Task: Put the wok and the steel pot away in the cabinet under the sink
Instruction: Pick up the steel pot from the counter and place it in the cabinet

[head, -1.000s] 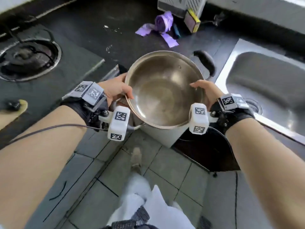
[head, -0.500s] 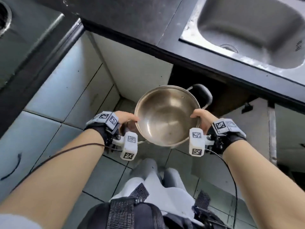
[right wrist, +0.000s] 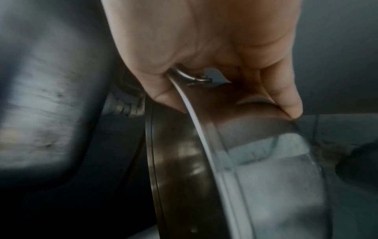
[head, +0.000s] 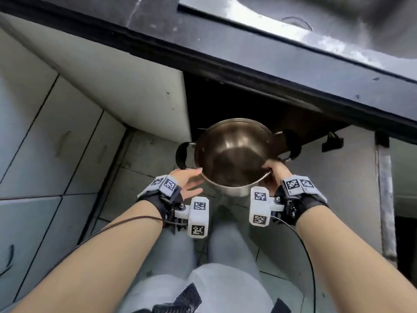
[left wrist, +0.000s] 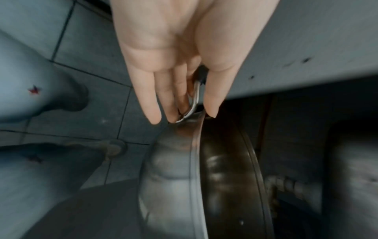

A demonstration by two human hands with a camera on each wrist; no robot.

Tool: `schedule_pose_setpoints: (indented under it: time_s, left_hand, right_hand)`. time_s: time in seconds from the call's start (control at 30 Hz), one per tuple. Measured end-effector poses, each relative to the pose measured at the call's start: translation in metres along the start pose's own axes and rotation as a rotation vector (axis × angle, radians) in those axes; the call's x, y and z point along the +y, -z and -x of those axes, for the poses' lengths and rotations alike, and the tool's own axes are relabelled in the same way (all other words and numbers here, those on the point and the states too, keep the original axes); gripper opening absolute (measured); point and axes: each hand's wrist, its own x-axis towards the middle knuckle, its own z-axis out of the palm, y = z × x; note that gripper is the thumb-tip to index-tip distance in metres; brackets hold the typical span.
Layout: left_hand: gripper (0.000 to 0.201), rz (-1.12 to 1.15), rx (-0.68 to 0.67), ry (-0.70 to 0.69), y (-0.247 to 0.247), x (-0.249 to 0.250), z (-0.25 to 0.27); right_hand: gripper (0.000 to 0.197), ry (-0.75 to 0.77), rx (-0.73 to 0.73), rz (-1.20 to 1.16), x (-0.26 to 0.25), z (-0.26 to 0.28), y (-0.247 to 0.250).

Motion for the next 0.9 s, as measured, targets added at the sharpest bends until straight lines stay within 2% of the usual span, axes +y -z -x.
schedule_pose_setpoints:
  time_s: [0.03,0.1,0.17,0.23,0.33,0.37,0.5,0.53,0.63,0.73,0.83,0.9]
  left_hand:
    - [0.003,0.012,-0.014,-0.004,-0.011,0.005,-0.023]
    - [0.012,-0.019,-0.033,-0.011,-0.033,0.017,-0.071]
    - [0.006,-0.074,-0.077,-0.005,-0.052,0.027,-0.119]
    - [0.019,-0.065,-0.104,-0.029,-0.065,0.042,-0.172]
    - [0.009,-0.035,-0.054,-0.142,-0.075,0.064,-0.243]
    - [0.026,-0.056,-0.051,-0.189,-0.077,0.075,-0.266]
    - [0.077,-0.110,-0.064,-0.441,-0.085,0.108,-0.349]
    - [0.085,-0.092,-0.084,-0.488,-0.085,0.110,-0.362]
    - [0.085,-0.064,-0.131,-0.494,-0.081,0.106,-0.391]
    - [0.084,0.031,-0.152,-0.492,-0.074,0.093,-0.392]
    - [0.084,-0.010,-0.146,-0.626,-0.074,0.096,-0.398]
    - [0.080,0.067,-0.128,-0.667,-0.079,0.106,-0.400]
  right_hand:
    - [0.019,0.044,0.022,-0.030,-0.008,-0.016,0.001]
    - [0.026,0.120,0.057,-0.077,-0.027,-0.057,0.006]
    - [0.029,0.150,0.091,-0.045,-0.042,-0.096,0.005]
    - [0.032,0.218,0.095,-0.044,-0.059,-0.133,-0.001]
    - [0.048,0.395,0.090,-0.064,-0.086,-0.197,-0.018]
    - [0.049,0.442,0.106,-0.054,-0.096,-0.219,-0.024]
    - [0.022,0.474,-0.015,-0.170,-0.116,-0.297,-0.053]
    - [0.012,0.483,-0.066,-0.205,-0.114,-0.312,-0.061]
    - [0.029,0.461,-0.194,-0.310,-0.099,-0.349,-0.081]
    - [0.031,0.456,-0.241,-0.406,-0.077,-0.358,-0.084]
    - [0.041,0.496,-0.280,-0.398,-0.075,-0.367,-0.079]
    - [0.053,0.545,-0.338,-0.379,-0.079,-0.371,-0.075]
